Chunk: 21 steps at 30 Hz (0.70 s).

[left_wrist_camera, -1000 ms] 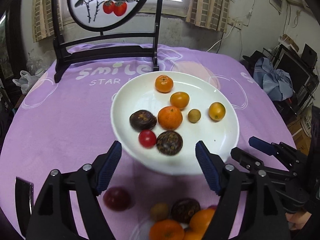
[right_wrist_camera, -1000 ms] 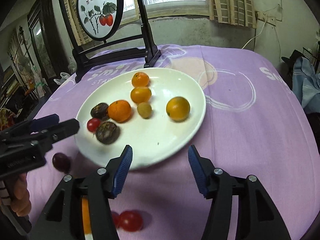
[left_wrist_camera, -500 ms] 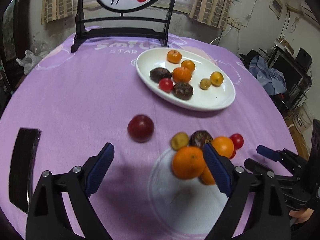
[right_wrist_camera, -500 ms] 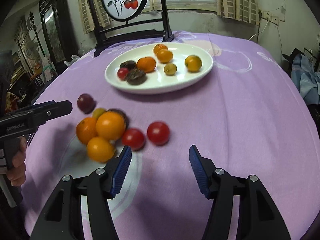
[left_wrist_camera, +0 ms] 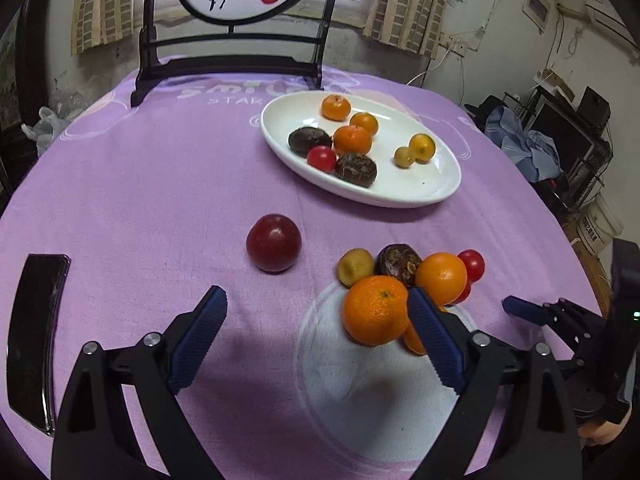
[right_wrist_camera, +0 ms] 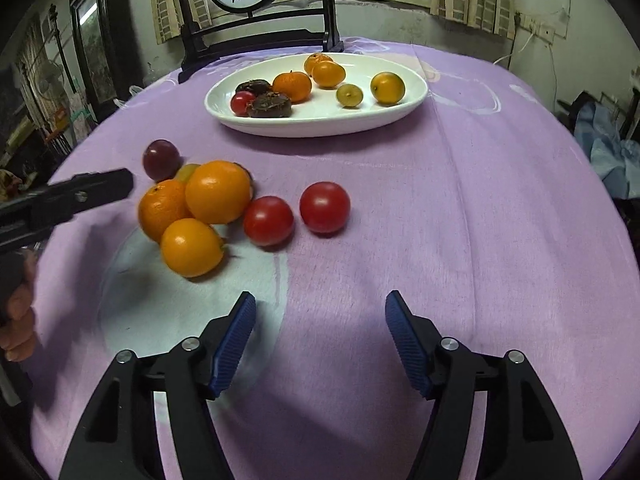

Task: Organize fruits
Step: 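Move both open grippers back toward the fruit pile, then grasp the yellow-orange tomato with the right gripper while the left grasps the large orange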

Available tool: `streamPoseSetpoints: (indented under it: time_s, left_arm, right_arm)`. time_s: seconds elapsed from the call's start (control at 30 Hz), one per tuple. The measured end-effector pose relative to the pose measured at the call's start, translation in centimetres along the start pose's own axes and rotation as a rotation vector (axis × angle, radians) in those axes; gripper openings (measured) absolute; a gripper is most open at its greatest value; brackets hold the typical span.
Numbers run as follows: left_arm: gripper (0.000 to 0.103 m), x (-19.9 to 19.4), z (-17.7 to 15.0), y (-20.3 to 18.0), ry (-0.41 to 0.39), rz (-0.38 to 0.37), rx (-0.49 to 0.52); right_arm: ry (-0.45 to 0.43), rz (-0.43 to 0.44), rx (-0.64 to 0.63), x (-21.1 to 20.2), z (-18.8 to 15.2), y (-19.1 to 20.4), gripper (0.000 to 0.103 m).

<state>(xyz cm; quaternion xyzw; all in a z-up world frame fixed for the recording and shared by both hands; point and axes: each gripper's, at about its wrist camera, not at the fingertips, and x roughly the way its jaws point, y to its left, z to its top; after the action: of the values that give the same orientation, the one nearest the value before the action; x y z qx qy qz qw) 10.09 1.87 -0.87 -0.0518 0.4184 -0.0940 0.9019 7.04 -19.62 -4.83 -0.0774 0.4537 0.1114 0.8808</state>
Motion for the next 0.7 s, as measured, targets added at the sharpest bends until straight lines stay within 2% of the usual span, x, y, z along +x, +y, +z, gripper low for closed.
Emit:
streamPoseSetpoints:
  time_s: [0.17,0.33,0.4,0.47,0.5,0.6,0.7]
  left_arm:
    - [0.095,-0.2,0.1,0.5,0.011,0.002,-0.016]
    - [0.094,0.1,0.2,2.5,0.042,0.007,-0.119]
    - [0.094,0.4,0.3,3.1,0.052,0.025,-0.149]
    - [0.094,0.6,0.3,3.5,0.058,0.042,-0.165]
    - [0.094,0.6,0.3,3.6,0.06,0.048,-0.17]
    - [0.094,0.7,0.2,3.7,0.065,0.049,-0.173]
    - [0.094,0.6,0.2,3.8,0.063,0.058,-0.173]
  right_arm:
    - [0.013,0.016,-0.04,0.2,0.6,-0.1,0.069]
    - [0.014,0.053,-0.074,0.1,0.6,0.8,0.068]
    - [0.001,0.038,-0.126,-0.2,0.5,1.8,0.062]
    - [0.012,0.066,-0.154,-0.4,0.6,2.6,0.045]
    - [0.019,0.089,-0.155,-0.4,0.6,2.8,0.042]
    - [0.024,0.134,-0.175,-0.6,0.5,3.9,0.042]
    - [0.019,0.134,-0.205,-0.6,0.6,5.3,0.042]
